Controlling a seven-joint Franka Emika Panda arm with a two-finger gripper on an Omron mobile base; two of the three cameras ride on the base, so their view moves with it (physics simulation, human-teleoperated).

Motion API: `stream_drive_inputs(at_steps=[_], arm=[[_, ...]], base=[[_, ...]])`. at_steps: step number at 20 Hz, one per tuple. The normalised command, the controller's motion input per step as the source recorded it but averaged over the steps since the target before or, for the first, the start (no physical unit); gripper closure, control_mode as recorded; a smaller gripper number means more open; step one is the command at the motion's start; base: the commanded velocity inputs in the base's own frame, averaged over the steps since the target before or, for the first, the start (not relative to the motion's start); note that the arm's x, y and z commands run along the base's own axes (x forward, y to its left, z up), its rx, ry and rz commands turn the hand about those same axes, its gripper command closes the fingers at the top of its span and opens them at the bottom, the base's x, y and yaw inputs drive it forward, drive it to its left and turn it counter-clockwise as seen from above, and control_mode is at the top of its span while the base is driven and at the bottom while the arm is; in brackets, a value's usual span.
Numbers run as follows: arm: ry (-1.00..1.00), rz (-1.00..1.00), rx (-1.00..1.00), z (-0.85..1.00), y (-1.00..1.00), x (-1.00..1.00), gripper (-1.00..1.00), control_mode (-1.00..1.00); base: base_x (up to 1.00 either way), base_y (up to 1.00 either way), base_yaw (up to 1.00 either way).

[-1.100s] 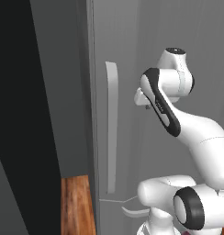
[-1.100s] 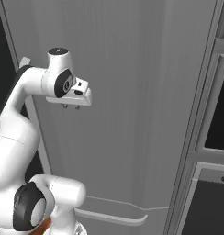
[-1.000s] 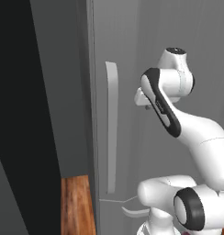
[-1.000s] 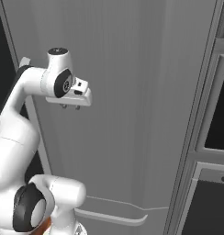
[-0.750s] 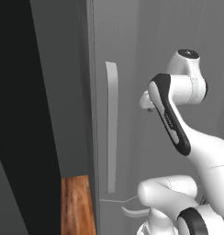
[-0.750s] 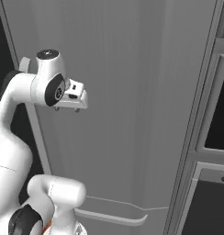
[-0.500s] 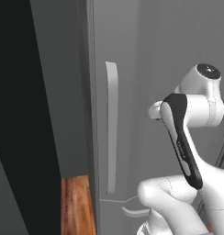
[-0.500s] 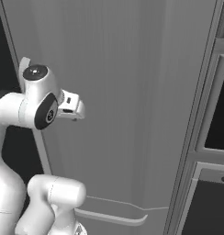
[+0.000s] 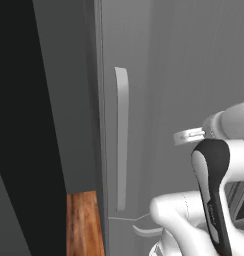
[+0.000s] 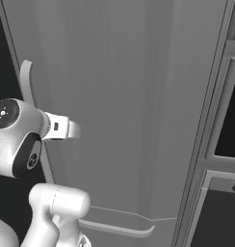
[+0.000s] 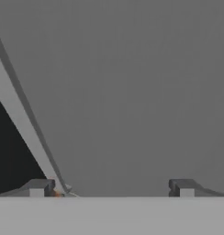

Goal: Take the cake and cupcake from the fridge and place them on the empty tray on the dining counter.

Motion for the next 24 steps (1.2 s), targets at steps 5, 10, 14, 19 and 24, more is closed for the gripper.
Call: stream_drive_inputs(at_steps=[5, 10, 14, 19, 24], arm=[[-0.05, 0.00, 0.00, 0.00, 0.00, -0.08, -1.00, 1.00], [0.00, 0.00, 0.00, 0.00, 0.00, 0.00, -1.00, 1.00], [0.00, 0.00, 0.00, 0.00, 0.00, 0.00, -1.00, 1.00], [0.00, 0.00, 0.00, 0.00, 0.00, 0.00, -1.00, 1.00], [0.00, 0.00, 0.00, 0.00, 0.00, 0.00, -1.00, 1.00]], base=[[-0.17, 0.00, 0.00], [-0.92, 0.00, 0.00], [-0.67, 0.13, 0.00], [-0.24, 0.40, 0.00], [-0.04, 0.59, 0.00]])
